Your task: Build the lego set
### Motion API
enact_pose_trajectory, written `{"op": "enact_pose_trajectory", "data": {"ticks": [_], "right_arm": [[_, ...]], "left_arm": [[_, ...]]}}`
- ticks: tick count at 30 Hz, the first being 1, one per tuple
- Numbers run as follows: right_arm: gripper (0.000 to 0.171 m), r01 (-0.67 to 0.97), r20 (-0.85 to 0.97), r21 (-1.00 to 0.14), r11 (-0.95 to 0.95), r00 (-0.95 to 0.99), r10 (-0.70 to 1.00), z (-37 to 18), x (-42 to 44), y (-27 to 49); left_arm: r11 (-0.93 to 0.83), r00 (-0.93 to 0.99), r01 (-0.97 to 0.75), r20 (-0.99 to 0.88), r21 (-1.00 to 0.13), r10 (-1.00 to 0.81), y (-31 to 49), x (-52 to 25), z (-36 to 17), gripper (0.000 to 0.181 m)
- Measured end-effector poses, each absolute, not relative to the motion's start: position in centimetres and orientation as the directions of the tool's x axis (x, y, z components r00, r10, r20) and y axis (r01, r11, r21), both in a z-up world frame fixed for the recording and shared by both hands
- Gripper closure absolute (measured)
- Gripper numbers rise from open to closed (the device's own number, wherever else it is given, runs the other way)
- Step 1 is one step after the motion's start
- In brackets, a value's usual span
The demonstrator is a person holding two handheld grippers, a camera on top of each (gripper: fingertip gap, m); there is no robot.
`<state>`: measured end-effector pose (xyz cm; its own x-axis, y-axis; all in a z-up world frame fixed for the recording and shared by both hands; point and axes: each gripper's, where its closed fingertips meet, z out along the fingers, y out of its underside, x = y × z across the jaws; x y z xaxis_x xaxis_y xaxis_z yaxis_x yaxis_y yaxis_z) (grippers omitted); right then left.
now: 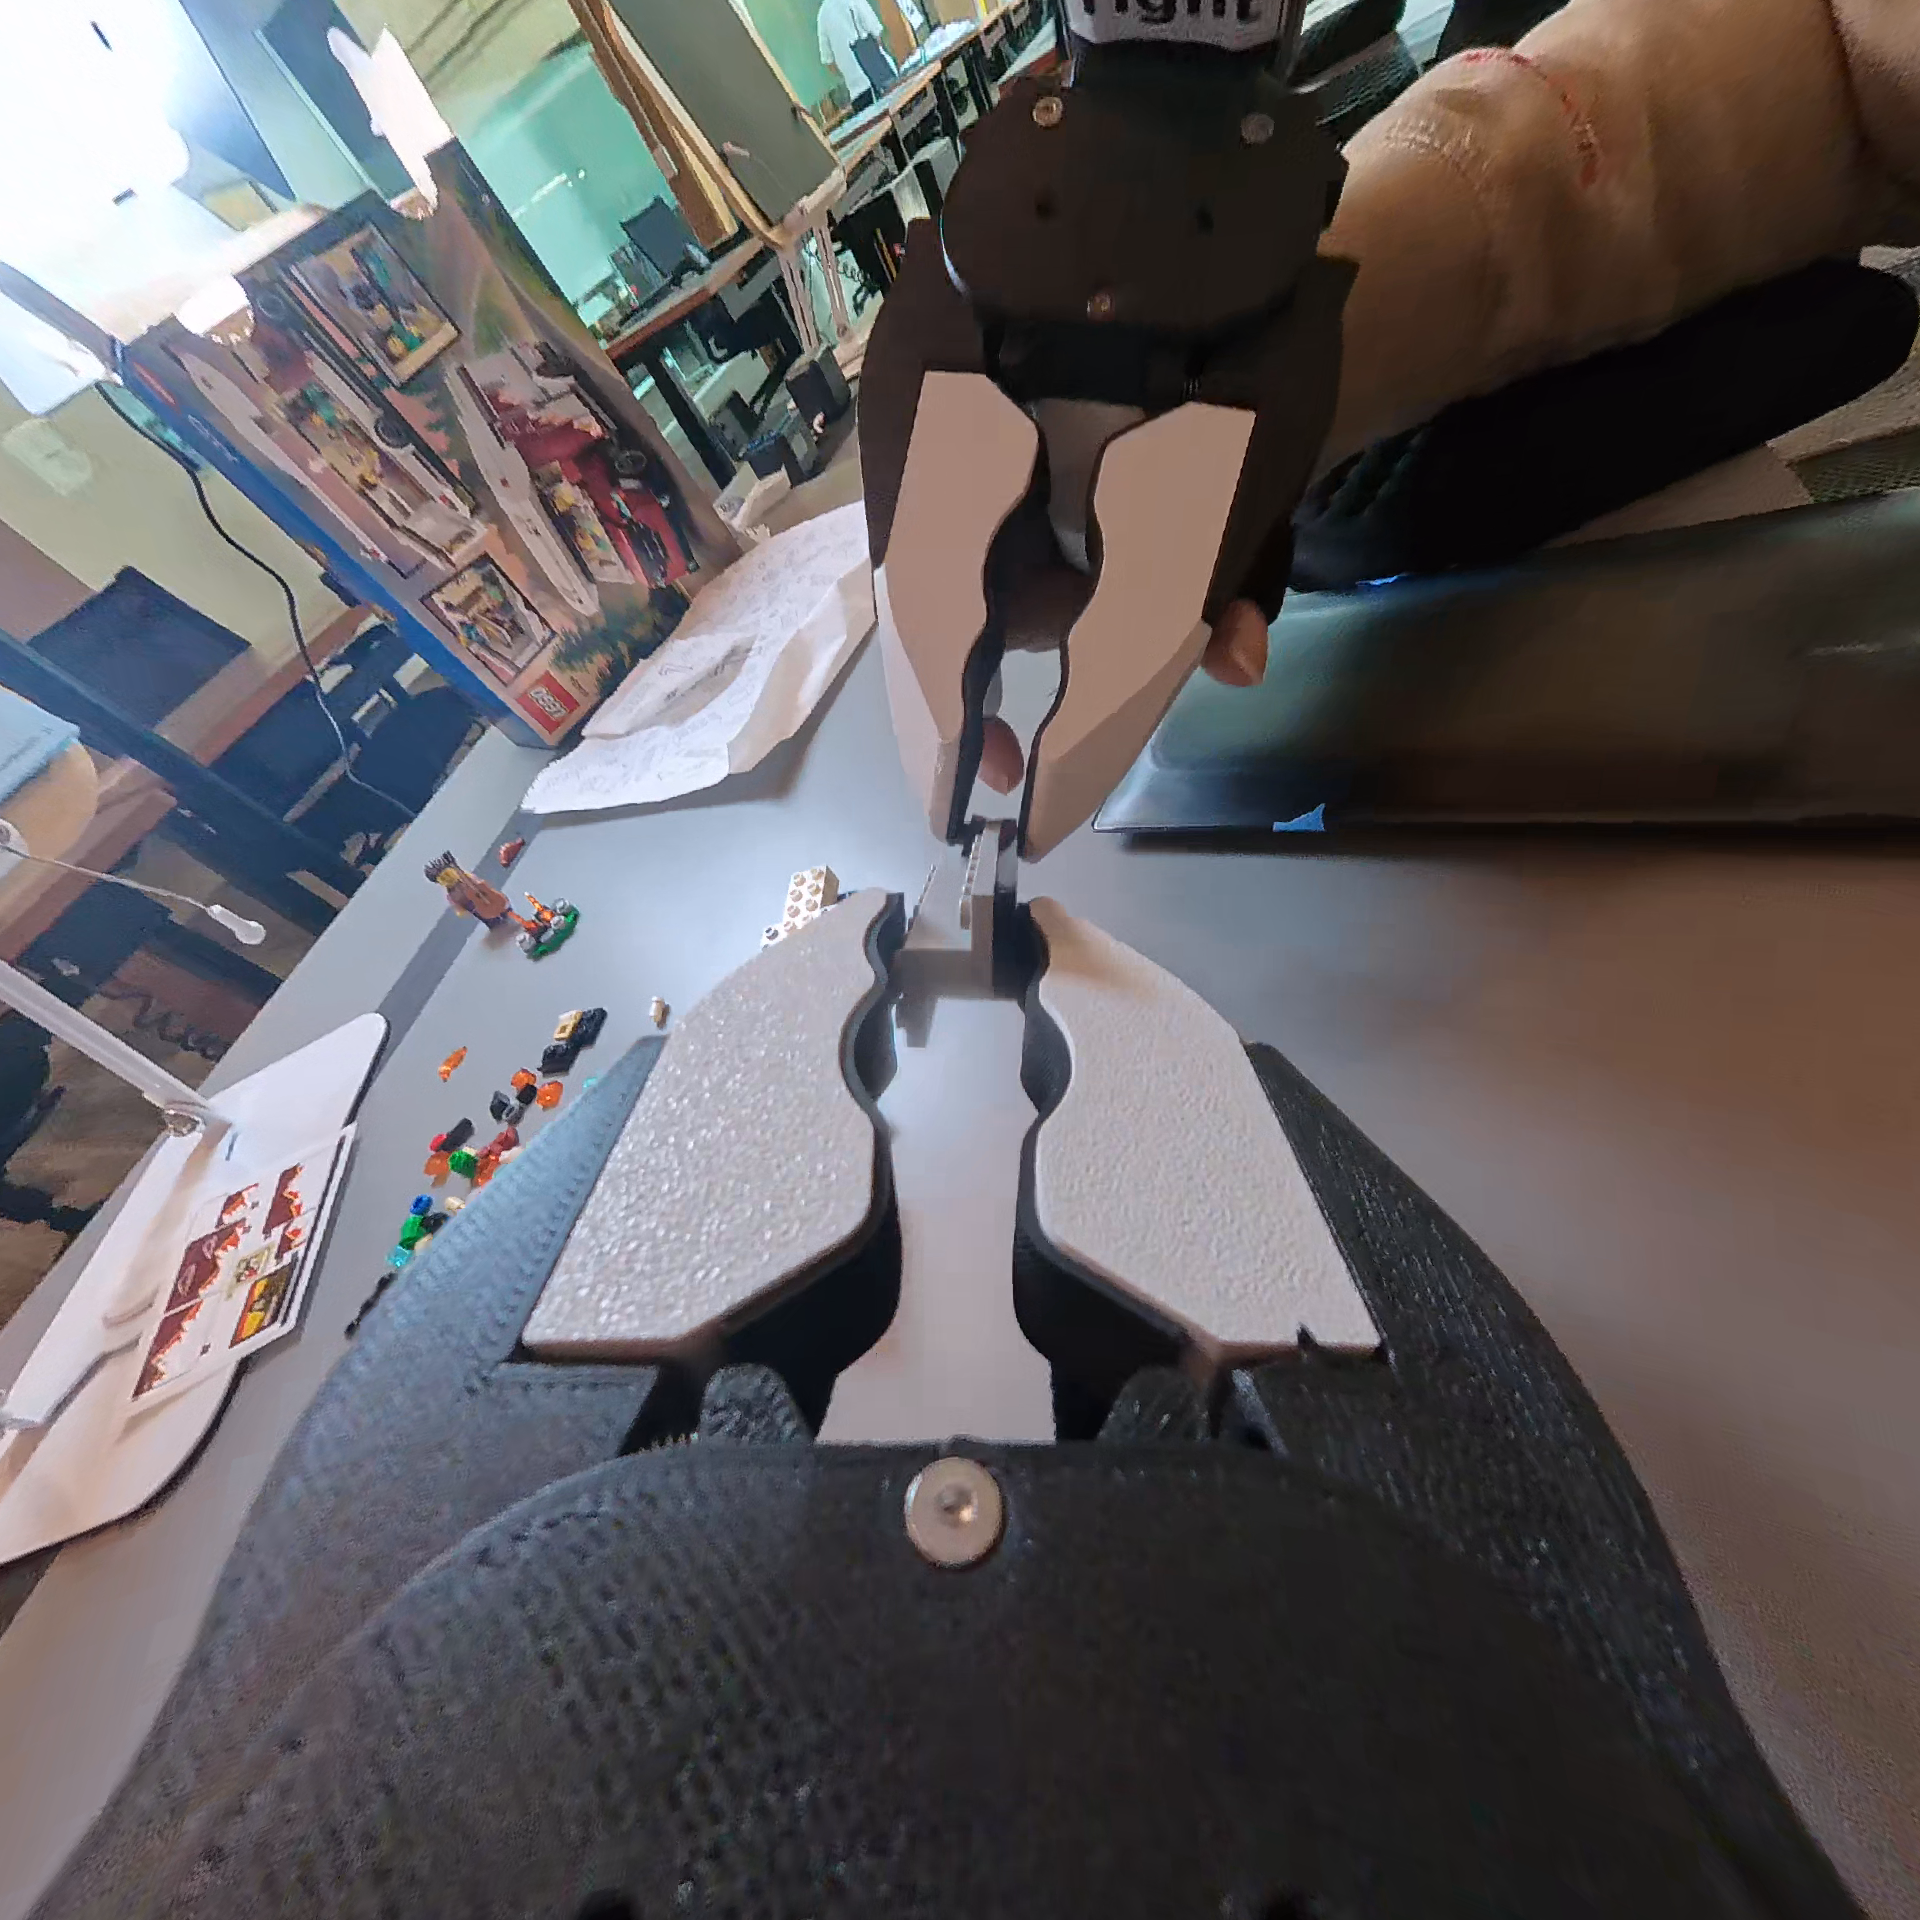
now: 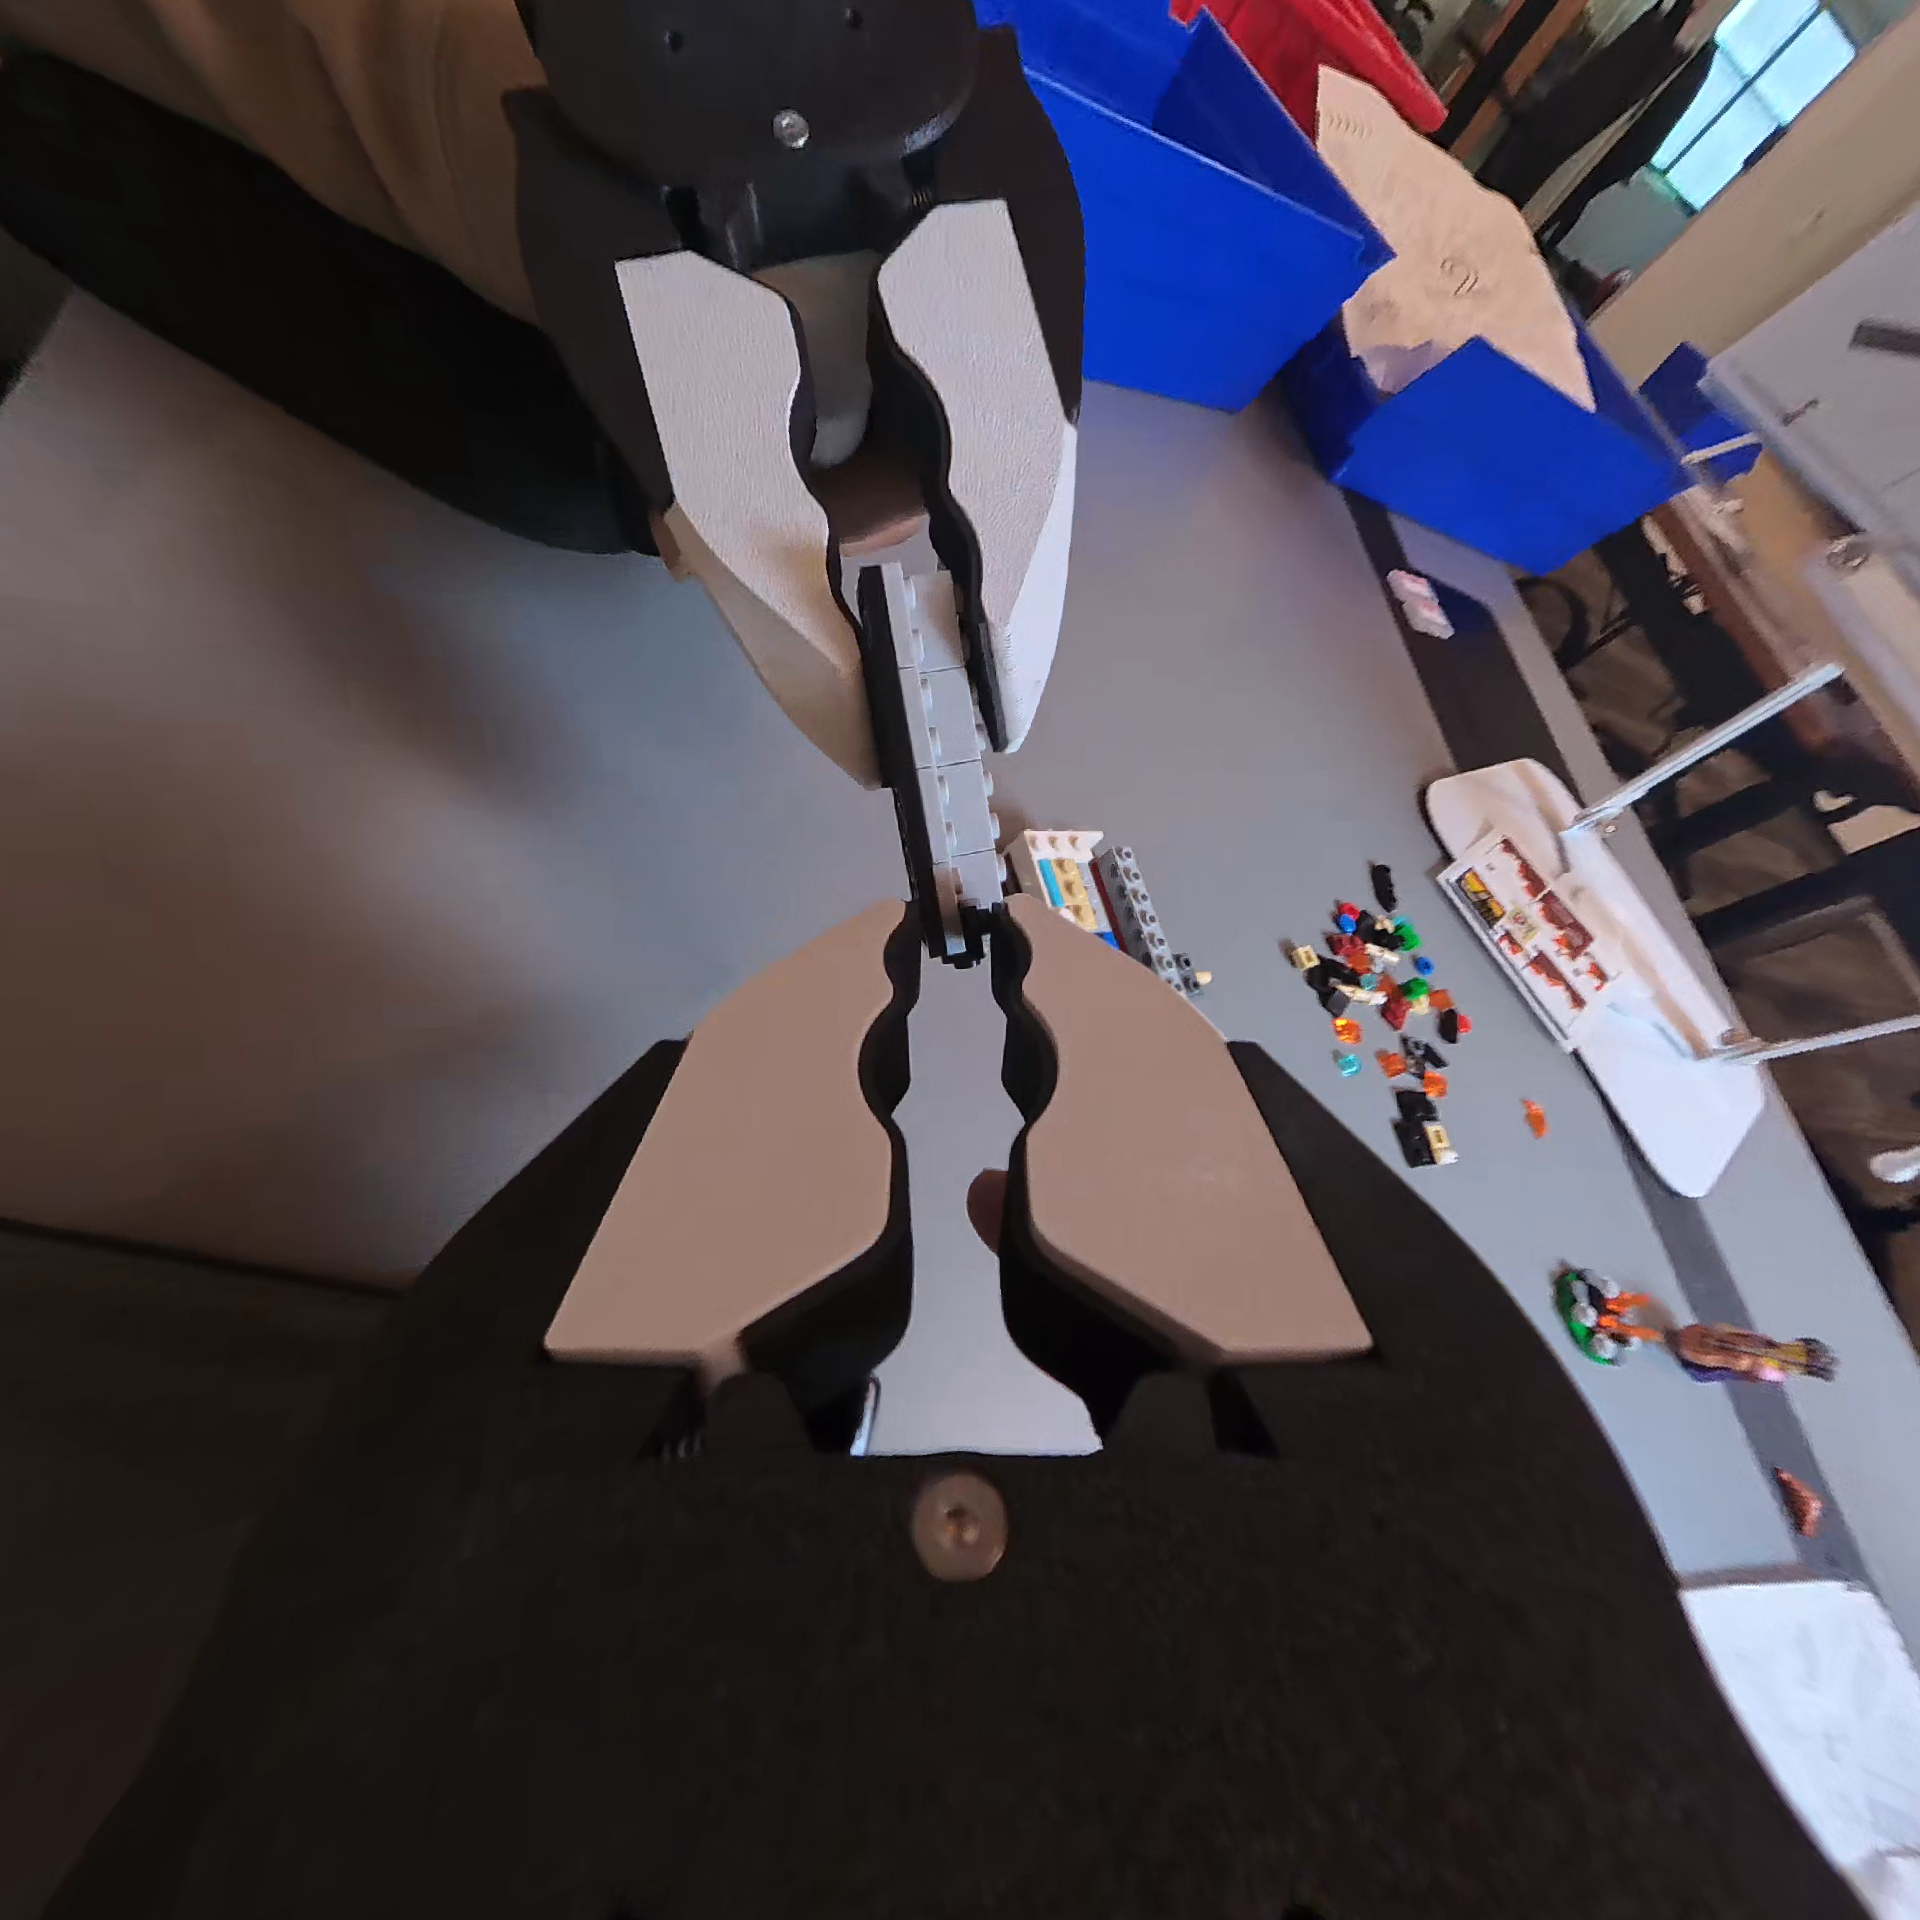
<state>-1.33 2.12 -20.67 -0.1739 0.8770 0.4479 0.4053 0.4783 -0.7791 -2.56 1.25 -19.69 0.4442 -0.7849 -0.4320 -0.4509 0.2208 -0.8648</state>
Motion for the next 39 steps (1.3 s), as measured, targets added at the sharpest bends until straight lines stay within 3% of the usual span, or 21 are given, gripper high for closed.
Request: {"op": "enact_pose_trajectory", "data": {"ticks": [22,39], "right_arm": [[0.16,0.293,0.405,-0.831,0.474,-0.265,0.875,-20.1,-1.0,0.3],[0.159,0.234,0.517,-0.8,0.552,-0.198,0.833,-18.4,-1.1,0.4]], "left_arm": [[0.439,0.327,-0.503,-0.635,-0.744,-0.7,-0.9,-1.8,-18.5,0.16],[0.426,0.384,-0.383,-0.56,-0.82,-0.734,-1.1,-2.1,-16.9,0.161]]}}
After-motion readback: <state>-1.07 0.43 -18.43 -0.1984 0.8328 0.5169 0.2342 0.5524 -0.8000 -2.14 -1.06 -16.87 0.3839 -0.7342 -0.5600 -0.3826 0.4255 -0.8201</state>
